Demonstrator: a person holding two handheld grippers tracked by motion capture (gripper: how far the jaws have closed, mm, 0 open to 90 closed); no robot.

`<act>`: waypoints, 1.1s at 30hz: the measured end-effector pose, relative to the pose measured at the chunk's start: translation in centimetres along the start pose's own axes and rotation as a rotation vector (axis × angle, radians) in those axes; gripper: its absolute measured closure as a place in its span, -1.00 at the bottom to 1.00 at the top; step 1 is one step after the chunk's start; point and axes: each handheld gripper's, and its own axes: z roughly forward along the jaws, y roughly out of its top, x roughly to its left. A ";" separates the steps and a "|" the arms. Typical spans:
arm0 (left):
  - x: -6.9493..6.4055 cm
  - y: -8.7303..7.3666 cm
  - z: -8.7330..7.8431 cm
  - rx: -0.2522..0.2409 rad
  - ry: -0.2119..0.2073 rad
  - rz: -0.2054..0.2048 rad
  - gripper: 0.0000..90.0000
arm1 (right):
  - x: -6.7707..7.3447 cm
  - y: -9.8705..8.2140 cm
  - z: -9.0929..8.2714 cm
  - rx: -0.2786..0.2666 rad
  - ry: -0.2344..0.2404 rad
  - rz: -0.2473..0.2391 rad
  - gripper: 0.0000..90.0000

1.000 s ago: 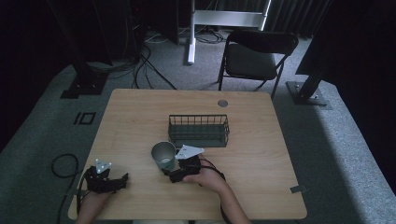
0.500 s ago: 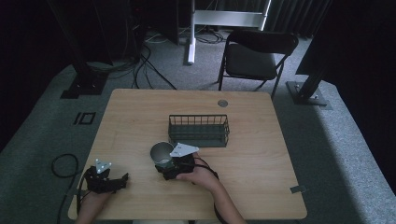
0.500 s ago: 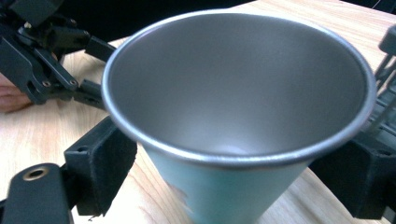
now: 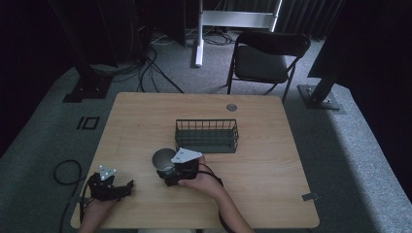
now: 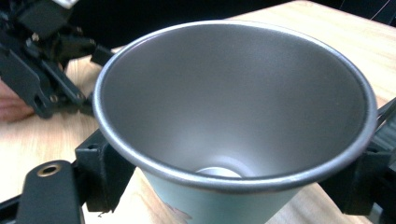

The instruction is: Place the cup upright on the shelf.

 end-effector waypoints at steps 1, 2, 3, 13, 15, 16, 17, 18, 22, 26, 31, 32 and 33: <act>0.0 0.0 0.0 -0.001 0.000 -0.001 -0.97 | 0.0 0.2 -0.1 -0.001 0.001 0.003 -0.66; 0.0 0.0 0.0 0.000 0.000 0.000 -0.97 | 0.0 0.4 -0.2 -0.002 -0.001 0.016 -0.66; 0.0 0.0 0.0 0.001 0.000 0.002 -0.97 | -0.1 0.6 -0.3 -0.007 -0.003 0.017 -0.66; 0.0 0.0 0.0 -0.003 0.000 -0.002 -0.97 | 0.1 3.4 -1.7 -0.041 -0.003 0.003 -0.66; 0.0 0.0 0.0 -0.001 -0.001 -0.002 -0.97 | 0.0 4.1 -2.1 -0.059 -0.010 0.005 -0.66; 0.0 0.0 0.0 -0.002 -0.001 -0.002 -0.97 | -0.1 4.3 -2.2 -0.060 -0.011 0.007 -0.66; 0.0 0.0 0.0 -0.002 0.000 -0.002 -0.97 | -0.2 4.6 -2.4 -0.069 -0.018 0.003 -0.66; 0.0 0.0 0.0 -0.002 0.000 -0.002 -0.97 | -0.3 4.9 -2.6 -0.079 -0.028 0.000 -0.66; 0.0 0.0 0.0 0.001 -0.001 -0.002 -0.97 | -0.8 6.1 -3.5 -0.100 -0.052 0.000 -0.66; 0.0 0.0 0.0 0.001 -0.001 -0.002 -0.97 | -1.4 7.2 -4.5 -0.129 -0.080 0.012 -0.66; 0.0 0.0 0.0 -0.002 0.000 -0.004 -0.97 | -2.5 8.3 -5.7 -0.159 -0.144 0.023 -0.66; 0.0 0.0 0.0 -0.003 0.000 -0.005 -0.97 | -2.7 8.5 -5.9 -0.165 -0.158 0.021 -0.66; 0.0 0.0 0.0 -0.003 0.000 -0.005 -0.97 | -3.0 8.6 -6.2 -0.167 -0.176 0.025 -0.66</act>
